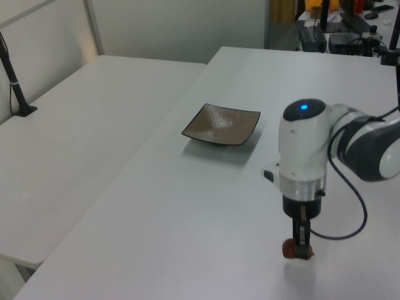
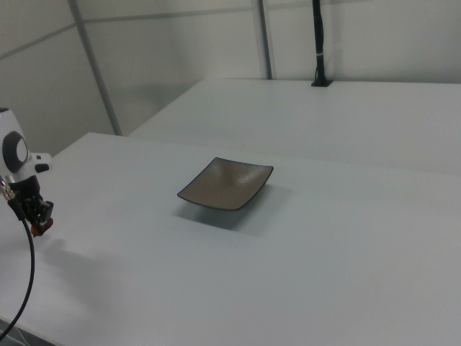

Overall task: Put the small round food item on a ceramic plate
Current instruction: 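Close the gripper around the reddish-brown food item, then lift the held food item and carry it over the brown plate, then lower the food item onto the plate and open the gripper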

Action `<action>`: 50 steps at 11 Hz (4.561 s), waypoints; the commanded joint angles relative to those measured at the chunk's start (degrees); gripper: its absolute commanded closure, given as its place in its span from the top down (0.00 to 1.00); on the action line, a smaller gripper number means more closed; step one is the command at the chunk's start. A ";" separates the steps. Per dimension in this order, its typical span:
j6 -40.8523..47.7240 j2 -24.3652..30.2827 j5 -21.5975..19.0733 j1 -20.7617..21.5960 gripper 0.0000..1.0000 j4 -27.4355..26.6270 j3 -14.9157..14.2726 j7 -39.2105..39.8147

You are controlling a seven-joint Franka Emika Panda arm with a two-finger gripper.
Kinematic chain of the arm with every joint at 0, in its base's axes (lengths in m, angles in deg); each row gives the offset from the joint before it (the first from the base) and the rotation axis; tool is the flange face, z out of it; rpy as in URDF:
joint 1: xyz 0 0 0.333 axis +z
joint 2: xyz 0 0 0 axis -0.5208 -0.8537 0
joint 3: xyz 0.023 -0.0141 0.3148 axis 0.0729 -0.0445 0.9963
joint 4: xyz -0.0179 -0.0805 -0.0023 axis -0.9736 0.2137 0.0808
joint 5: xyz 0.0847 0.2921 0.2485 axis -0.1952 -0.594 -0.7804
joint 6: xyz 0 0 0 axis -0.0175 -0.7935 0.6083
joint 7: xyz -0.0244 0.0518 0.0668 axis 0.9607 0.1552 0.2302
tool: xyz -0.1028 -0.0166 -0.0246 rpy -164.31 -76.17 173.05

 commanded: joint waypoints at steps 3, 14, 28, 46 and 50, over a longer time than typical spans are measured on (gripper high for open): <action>13.97 12.38 0.20 -5.41 0.19 1.85 -0.60 3.66; 28.51 24.00 -3.40 -12.45 0.19 6.60 -15.10 26.43; 11.49 3.80 -10.44 -29.07 0.20 20.93 -17.82 44.46; -12.27 -15.38 -9.73 -25.20 0.32 20.84 -17.21 43.84; -12.63 -15.29 -8.68 -25.20 0.88 20.76 -17.30 44.19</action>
